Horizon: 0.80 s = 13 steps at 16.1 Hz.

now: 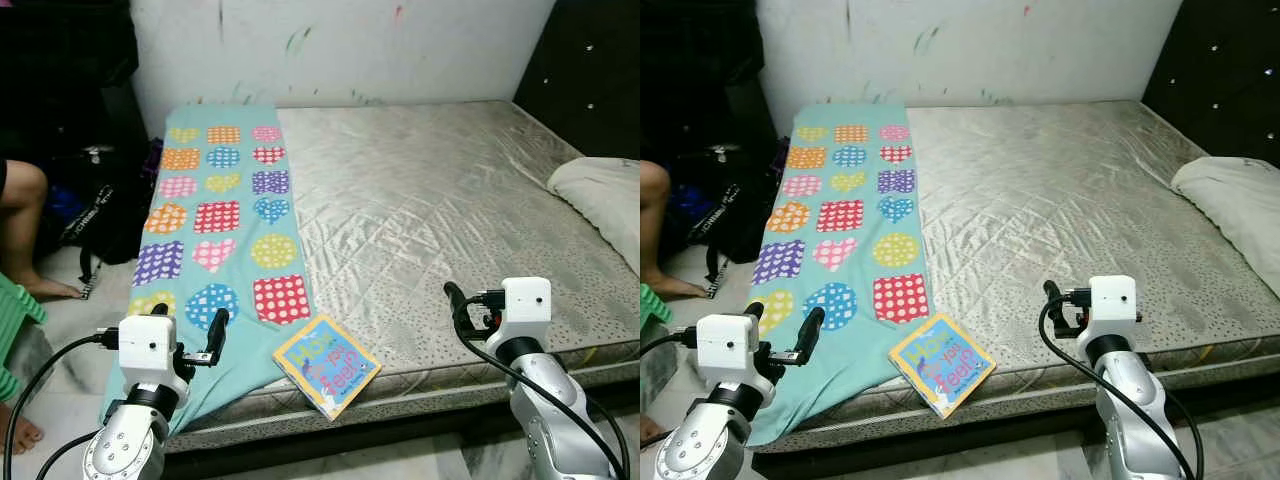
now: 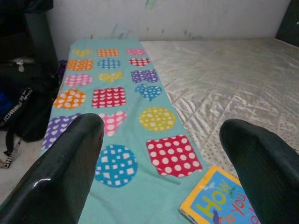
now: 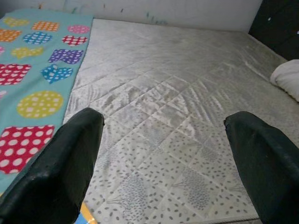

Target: Clean up the room

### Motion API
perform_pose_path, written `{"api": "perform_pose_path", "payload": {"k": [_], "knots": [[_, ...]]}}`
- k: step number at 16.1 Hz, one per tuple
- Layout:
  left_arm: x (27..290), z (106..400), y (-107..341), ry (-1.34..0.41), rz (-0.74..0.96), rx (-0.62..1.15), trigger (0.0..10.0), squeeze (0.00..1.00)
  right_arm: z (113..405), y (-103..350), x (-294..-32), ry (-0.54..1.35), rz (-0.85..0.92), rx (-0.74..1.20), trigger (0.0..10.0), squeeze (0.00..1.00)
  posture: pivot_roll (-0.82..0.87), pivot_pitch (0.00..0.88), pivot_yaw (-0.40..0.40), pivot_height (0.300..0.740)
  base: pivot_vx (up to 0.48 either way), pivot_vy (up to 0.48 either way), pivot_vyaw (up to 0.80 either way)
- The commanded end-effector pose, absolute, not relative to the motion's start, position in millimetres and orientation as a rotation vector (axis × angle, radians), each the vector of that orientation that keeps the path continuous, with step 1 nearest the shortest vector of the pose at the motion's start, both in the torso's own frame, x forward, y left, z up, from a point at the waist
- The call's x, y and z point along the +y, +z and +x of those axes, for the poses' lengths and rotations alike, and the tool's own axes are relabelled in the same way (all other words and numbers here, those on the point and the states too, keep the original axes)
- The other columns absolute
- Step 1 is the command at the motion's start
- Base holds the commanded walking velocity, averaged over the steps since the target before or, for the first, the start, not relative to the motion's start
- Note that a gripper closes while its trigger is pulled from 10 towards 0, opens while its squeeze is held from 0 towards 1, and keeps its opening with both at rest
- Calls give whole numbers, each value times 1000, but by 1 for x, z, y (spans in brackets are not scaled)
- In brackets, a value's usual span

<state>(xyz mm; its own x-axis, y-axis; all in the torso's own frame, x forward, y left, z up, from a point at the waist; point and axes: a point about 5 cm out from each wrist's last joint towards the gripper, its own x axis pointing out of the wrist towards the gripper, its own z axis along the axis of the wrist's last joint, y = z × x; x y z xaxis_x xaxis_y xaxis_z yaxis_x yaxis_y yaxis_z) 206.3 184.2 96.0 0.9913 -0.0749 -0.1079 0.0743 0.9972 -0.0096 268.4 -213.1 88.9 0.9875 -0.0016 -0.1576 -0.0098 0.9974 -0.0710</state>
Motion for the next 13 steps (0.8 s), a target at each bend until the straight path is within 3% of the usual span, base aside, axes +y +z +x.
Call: {"api": "perform_pose_path", "payload": {"k": [1, 7, 8, 13], "knots": [[182, 208, 98, -87, 7, 102, 10000, 0, 270, 92, -212, 16, -68, 154, 10000, 0, -83, 0, -37, 740, 0, 0, 0], [182, 209, 97, -80, -1, 103, 10000, 0, 270, 92, -204, 62, -62, 156, 10000, 0, -82, 0, -43, 740, 0, 0, 0], [182, 209, 97, -80, -2, 104, 10000, 0, 269, 92, -203, 67, -60, 152, 10000, 1000, -82, 0, -43, 740, 0, 0, 0], [182, 210, 96, -80, -2, 108, 10000, 0, 270, 92, -203, 67, -68, 152, 10000, 1000, -81, 0, -43, 740, 0, 0, 0]]}}
